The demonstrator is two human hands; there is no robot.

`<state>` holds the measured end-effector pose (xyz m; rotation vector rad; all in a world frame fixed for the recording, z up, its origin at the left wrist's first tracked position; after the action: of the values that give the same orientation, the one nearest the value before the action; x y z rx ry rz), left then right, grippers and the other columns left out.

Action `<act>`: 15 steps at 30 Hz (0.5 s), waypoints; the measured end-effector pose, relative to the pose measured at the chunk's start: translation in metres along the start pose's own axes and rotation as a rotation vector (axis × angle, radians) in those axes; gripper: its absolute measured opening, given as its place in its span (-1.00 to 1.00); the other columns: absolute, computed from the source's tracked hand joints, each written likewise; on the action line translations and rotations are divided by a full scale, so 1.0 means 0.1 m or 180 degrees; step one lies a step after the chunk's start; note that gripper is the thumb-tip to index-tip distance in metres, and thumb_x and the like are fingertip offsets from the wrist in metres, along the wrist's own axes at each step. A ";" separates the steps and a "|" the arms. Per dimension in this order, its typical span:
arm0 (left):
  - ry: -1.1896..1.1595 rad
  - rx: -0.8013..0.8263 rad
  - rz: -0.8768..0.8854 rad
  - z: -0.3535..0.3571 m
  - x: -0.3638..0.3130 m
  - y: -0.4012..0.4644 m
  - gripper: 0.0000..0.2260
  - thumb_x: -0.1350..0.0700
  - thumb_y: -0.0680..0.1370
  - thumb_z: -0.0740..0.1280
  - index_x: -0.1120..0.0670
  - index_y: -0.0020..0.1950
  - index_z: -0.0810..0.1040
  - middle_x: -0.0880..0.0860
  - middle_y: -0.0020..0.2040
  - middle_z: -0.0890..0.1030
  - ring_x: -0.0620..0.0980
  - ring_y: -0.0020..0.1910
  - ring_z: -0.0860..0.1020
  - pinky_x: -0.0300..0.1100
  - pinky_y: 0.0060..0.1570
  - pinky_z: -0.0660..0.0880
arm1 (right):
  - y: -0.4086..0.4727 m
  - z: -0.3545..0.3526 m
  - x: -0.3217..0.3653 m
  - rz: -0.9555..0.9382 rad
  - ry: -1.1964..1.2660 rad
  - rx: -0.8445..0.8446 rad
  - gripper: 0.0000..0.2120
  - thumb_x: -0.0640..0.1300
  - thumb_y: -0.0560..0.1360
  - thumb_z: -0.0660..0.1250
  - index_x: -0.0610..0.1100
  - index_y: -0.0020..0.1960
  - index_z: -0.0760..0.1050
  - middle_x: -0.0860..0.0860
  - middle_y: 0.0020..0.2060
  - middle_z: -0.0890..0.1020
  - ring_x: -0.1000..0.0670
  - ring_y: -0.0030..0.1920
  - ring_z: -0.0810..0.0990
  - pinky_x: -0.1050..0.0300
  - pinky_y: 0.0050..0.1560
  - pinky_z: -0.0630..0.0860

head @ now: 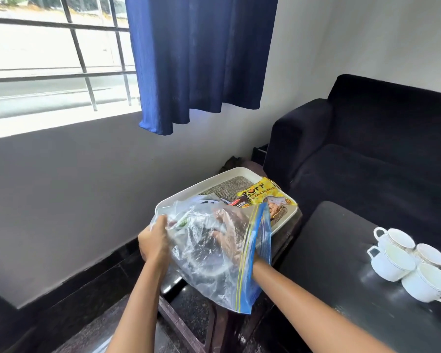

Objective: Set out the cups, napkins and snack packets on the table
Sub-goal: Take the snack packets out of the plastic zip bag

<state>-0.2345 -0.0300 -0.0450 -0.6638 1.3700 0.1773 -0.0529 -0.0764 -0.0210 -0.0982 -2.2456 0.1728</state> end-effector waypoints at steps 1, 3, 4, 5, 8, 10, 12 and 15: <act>0.0030 0.0044 0.0023 0.00 0.00 0.00 -0.75 -0.03 0.34 0.32 0.07 -0.45 0.39 0.03 -0.46 0.39 0.01 -0.40 0.30 -0.11 -0.30 0.26 | -0.05 -0.02 0.06 0.0245 0.0117 -0.0055 -0.66 -0.33 0.61 0.07 -0.01 -0.27 0.27 0.06 -0.34 0.38 0.24 -0.46 0.41 0.56 -0.53 0.33; 0.0004 0.0127 0.0041 0.01 -0.01 -0.01 -0.75 -0.07 0.33 0.32 0.08 -0.36 0.39 0.07 -0.40 0.40 0.01 -0.38 0.31 -0.08 -0.26 0.29 | -0.17 -0.06 0.07 0.0614 0.0614 -0.0213 -0.61 -0.33 0.64 -0.03 -0.14 -0.32 0.31 -0.10 -0.53 0.42 0.05 -0.61 0.48 0.39 -0.71 0.30; -0.0005 0.0129 0.0060 0.01 -0.02 -0.01 -0.74 -0.09 0.34 0.31 0.08 -0.36 0.40 0.06 -0.40 0.40 0.02 -0.39 0.32 -0.08 -0.25 0.29 | -0.19 -0.06 0.00 0.0723 0.0861 -0.0238 -0.60 -0.33 0.64 -0.06 -0.21 -0.32 0.34 -0.16 -0.57 0.41 -0.03 -0.59 0.50 0.34 -0.74 0.30; 0.0004 0.0102 0.0094 0.01 -0.03 -0.01 -0.73 -0.09 0.37 0.31 0.08 -0.36 0.40 0.03 -0.41 0.41 0.02 -0.39 0.35 -0.09 -0.25 0.30 | -0.16 -0.03 -0.08 0.0732 0.0874 -0.0261 -0.62 -0.35 0.64 -0.06 -0.32 -0.27 0.39 -0.22 -0.53 0.42 -0.05 -0.56 0.52 0.34 -0.71 0.33; -0.0062 -0.0043 0.0181 0.02 -0.05 0.01 -0.69 -0.08 0.52 0.30 0.08 -0.34 0.45 0.02 -0.39 0.51 0.04 -0.35 0.48 -0.09 -0.23 0.37 | -0.15 -0.08 -0.06 0.0686 0.0720 -0.0655 -0.70 -0.33 0.63 0.04 -0.48 0.24 0.38 -0.48 -0.07 0.48 -0.29 -0.16 0.54 0.18 -0.14 0.55; -0.0134 -0.0151 0.0142 0.02 -0.06 0.00 -0.72 -0.08 0.54 0.28 0.05 -0.30 0.49 0.03 -0.35 0.59 0.06 -0.30 0.53 -0.08 -0.18 0.42 | -0.15 -0.20 0.07 0.0411 0.0712 -0.1111 -0.72 -0.28 0.61 0.13 -0.48 0.16 0.45 -0.52 -0.04 0.46 -0.42 -0.16 0.46 -0.15 -0.04 0.49; -0.0218 -0.0247 0.0105 0.04 -0.08 -0.02 -0.74 -0.09 0.54 0.26 0.03 -0.27 0.50 0.01 -0.33 0.62 0.05 -0.27 0.54 -0.09 -0.16 0.44 | -0.15 -0.30 0.17 0.0067 0.0636 -0.1353 -0.74 -0.31 0.57 0.16 -0.36 -0.24 0.50 -0.32 -0.38 0.47 -0.21 -0.38 0.45 -0.06 -0.33 0.40; -0.0534 -0.0434 0.0033 0.04 -0.14 -0.03 -0.74 -0.09 0.56 0.26 0.09 -0.14 0.55 -0.04 -0.35 0.59 0.00 -0.27 0.56 -0.12 -0.16 0.47 | -0.19 -0.50 0.23 -0.0385 -0.0063 -0.1620 -0.74 -0.35 0.47 0.16 -0.18 -0.36 0.46 -0.08 -0.40 0.50 0.02 -0.36 0.38 0.14 -0.26 0.29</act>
<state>-0.2328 -0.0273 -0.0309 -0.7388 1.2075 0.3298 -0.0282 -0.0879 0.0310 -0.2314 -2.2592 -0.4672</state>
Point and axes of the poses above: each hand's wrist, its own y-axis towards the middle knuckle, its own z-axis out of the palm, x = y × z, the point moved 2 cm from there along y, towards the middle knuckle
